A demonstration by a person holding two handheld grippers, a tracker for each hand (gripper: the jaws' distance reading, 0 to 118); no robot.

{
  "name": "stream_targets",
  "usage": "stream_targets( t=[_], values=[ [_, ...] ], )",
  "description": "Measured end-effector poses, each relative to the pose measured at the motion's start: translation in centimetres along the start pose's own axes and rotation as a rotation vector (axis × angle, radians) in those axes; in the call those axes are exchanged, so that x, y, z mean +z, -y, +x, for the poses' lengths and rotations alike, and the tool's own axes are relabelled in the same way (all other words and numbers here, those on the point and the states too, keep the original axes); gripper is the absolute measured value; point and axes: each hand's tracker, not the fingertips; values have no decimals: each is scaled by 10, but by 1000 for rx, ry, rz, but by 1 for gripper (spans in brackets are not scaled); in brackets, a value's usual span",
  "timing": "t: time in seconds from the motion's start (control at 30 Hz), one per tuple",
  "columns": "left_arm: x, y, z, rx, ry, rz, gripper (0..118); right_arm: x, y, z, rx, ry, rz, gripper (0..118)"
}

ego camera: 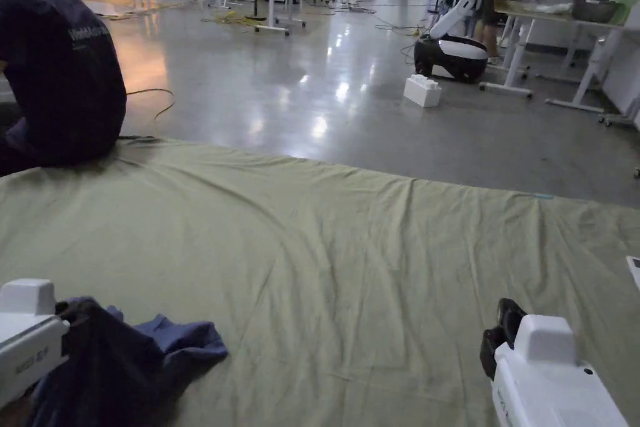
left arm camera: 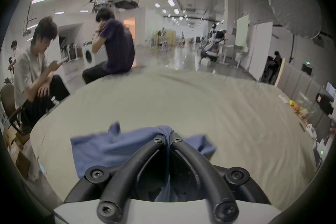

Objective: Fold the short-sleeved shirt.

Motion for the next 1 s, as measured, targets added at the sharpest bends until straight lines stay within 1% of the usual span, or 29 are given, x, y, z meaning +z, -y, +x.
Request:
stream_targets(
  t=[0.1, 0.17, 0.27, 0.33, 0.4, 0.47, 0.53, 0.67, 0.73, 0.83, 0.93, 1.0],
  values=[
    [13, -37, 33, -15, 101, 112, 4, 5, -3, 11, 0, 19, 10, 0],
    [21, -60, 60, -60, 138, 165, 4, 8, -5, 18, 0, 30, 16, 0],
    [43, -90, 113, -99, 240, 241, 4, 14, -6, 29, -1, 50, 23, 0],
    [53, -105, 146, -133, 305, 273, 4, 17, -7, 36, -1, 69, 29, 0],
    [63, -113, 180, -138, 376, 301, 4, 20, -7, 44, -10, 84, 29, 0],
    [66, -118, 211, -126, 452, 303, 4, 24, -6, 51, -11, 99, 30, 0],
    [68, -117, 242, -157, 503, 296, 4, 28, -6, 59, -13, 113, 29, 0],
    [60, -94, 304, -194, 609, 229, 4, 36, -2, 74, -18, 146, 26, 0],
    [53, -72, 331, -206, 644, 137, 4, 38, 1, 81, -24, 159, 17, 0],
    [37, -28, 362, -244, 683, 15, 4, 43, 7, 90, -34, 179, 6, 0],
    [20, 18, 381, -226, 731, -115, 4, 44, 14, 96, -35, 190, -9, 0],
    [17, 49, 393, -242, 721, -162, 6, 44, 18, 98, -35, 192, -24, 0]
  ],
)
